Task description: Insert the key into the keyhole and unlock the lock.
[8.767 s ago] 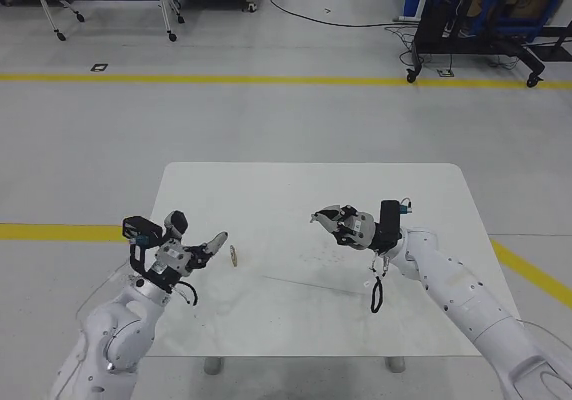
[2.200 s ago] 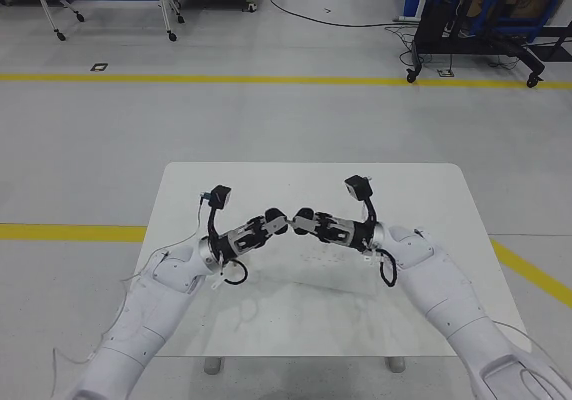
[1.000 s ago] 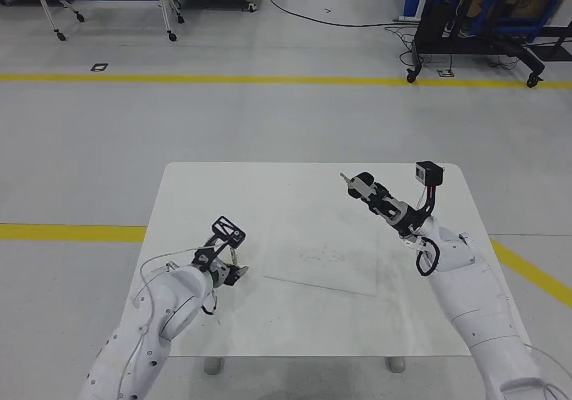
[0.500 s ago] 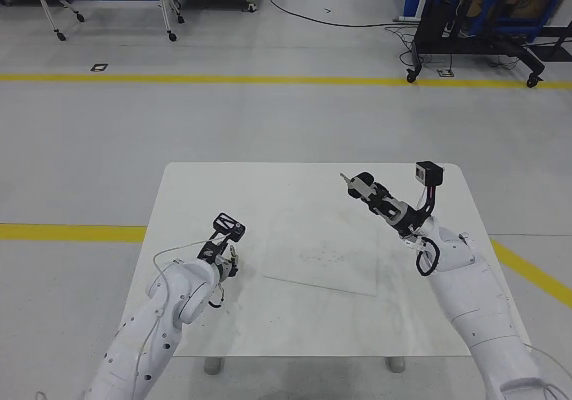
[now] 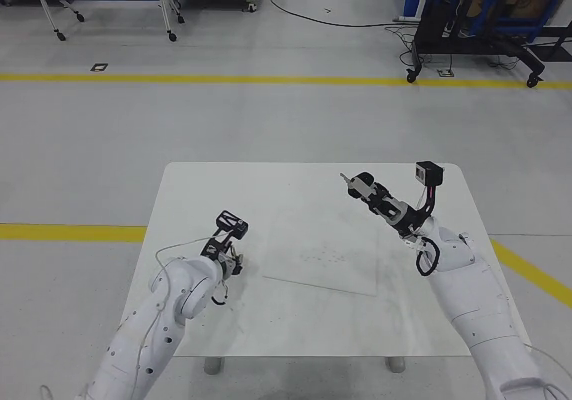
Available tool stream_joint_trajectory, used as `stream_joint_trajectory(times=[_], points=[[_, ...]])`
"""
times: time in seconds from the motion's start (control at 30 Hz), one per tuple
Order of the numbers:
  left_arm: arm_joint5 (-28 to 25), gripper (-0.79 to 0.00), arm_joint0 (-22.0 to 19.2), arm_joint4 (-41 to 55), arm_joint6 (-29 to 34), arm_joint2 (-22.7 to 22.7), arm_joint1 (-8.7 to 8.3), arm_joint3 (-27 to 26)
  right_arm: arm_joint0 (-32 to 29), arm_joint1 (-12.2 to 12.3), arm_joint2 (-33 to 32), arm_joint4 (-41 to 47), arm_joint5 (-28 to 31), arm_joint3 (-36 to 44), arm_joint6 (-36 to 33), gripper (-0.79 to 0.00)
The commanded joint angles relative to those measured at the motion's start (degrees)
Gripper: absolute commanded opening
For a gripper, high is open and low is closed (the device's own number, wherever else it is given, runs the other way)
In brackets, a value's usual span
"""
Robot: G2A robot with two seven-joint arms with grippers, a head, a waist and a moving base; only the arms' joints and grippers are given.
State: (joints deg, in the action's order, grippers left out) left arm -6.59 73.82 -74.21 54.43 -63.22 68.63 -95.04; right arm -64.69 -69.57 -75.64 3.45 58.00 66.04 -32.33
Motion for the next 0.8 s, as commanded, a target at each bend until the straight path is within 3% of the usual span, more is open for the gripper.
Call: stream_joint_trajectory(times=[0.0, 0.03, 0.13, 0.5, 0.77], points=[[0.0, -0.557, -0.3, 0.0, 0.1, 0.2, 0.08, 0.7, 0.0, 0.0, 0.0, 0.0, 0.0, 0.0, 0.0, -0.785], [0.2, -0.579, -0.5, -0.2, 0.2, 0.2, 0.11, 1.1, 0.0, 0.0, 0.0, 0.0, 0.0, 0.0, 0.0, -0.785], [0.4, -0.785, -0.8, -0.5, -0.1, 0.4, 0.20, 1.7, 0.0, 0.0, 0.0, 0.0, 0.0, 0.0, 0.0, -0.785], [0.6, -0.785, -0.6, -1.5, -0.5, 0.1, 0.24, 1.4, 0.0, 0.0, 0.0, 0.0, 0.0, 0.0, 0.0, -0.785], [-2.2, -0.785, -1.0, 2.2, -1.5, -1.4, 0.17, 1.7, 0.0, 0.0, 0.0, 0.0, 0.0, 0.0, 0.0, -0.785]])
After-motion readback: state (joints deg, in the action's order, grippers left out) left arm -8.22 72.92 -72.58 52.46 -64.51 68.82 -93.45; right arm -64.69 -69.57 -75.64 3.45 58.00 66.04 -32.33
